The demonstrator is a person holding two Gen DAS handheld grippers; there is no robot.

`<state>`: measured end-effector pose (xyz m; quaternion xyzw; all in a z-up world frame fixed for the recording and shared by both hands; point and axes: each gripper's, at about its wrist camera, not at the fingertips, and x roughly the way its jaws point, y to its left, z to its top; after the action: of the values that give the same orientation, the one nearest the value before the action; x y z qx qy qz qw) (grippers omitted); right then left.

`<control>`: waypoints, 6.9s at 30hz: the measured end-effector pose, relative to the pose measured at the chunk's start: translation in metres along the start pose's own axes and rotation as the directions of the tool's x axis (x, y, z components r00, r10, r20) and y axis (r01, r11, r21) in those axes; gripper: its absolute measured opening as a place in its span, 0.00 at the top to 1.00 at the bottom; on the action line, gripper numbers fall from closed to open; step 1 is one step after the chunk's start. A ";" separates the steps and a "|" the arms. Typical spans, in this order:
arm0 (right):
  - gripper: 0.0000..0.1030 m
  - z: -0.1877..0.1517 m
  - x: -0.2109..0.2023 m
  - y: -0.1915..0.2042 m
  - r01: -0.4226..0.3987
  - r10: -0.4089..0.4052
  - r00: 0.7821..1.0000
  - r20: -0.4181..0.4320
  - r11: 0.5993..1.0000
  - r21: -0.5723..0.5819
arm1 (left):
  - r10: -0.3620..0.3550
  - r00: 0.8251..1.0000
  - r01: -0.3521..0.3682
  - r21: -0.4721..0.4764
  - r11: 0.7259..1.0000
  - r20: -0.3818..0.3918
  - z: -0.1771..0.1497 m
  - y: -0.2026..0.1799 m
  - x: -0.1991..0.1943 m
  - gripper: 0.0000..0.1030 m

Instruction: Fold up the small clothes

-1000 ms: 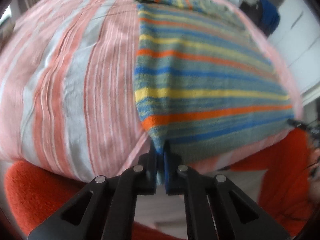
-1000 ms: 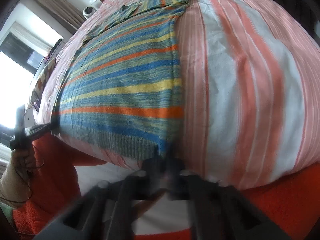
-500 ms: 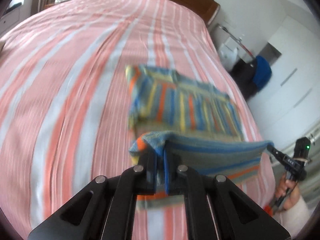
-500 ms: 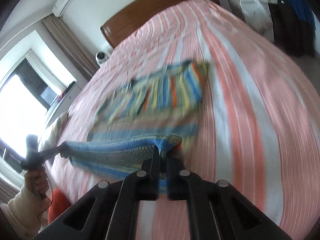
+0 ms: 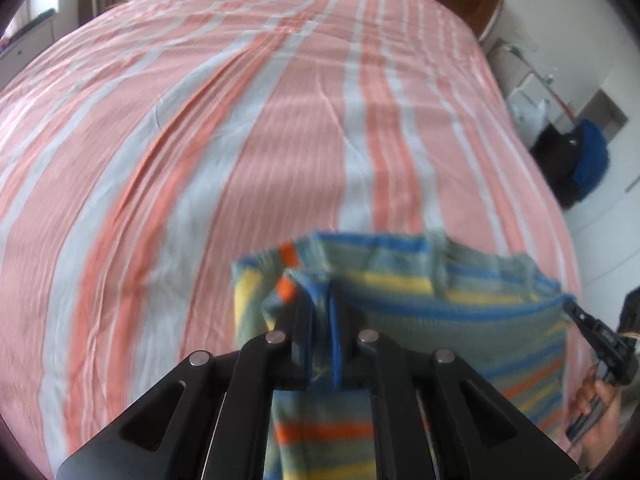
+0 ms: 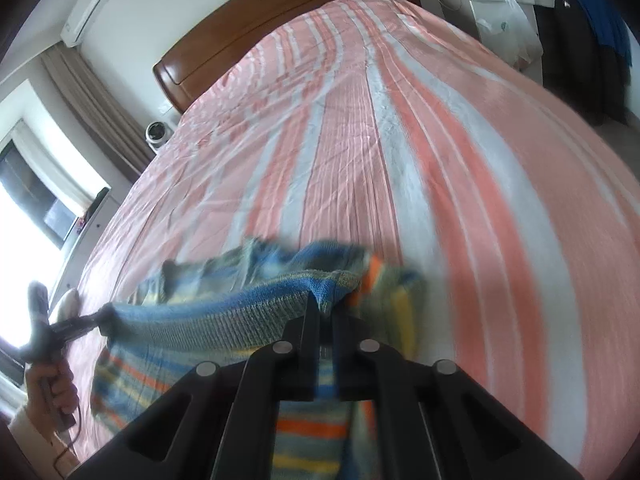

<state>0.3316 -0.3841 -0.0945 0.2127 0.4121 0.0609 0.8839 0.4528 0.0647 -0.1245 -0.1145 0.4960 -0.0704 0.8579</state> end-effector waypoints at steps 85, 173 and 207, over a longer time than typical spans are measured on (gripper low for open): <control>0.08 -0.274 -0.152 0.017 0.160 -0.129 0.982 0.136 0.953 -0.257 | 0.170 0.967 -0.208 0.201 0.957 0.191 -0.287 0.023 -0.125 0.00; 0.27 -0.053 -0.074 -0.057 -0.159 0.178 0.968 -0.175 0.980 0.116 | -0.099 0.994 0.019 0.782 0.623 0.055 -0.264 -0.267 -0.051 0.24; 0.64 -0.042 0.111 0.304 -0.448 0.380 0.873 -0.306 0.872 -0.197 | -0.036 0.986 0.033 0.023 0.999 0.161 -0.199 0.033 -0.123 0.38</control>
<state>0.3927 -0.0651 -0.0666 0.1683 0.4558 0.3313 0.8088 0.2189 0.0999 -0.1266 -0.1197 0.4222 -0.0806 0.8949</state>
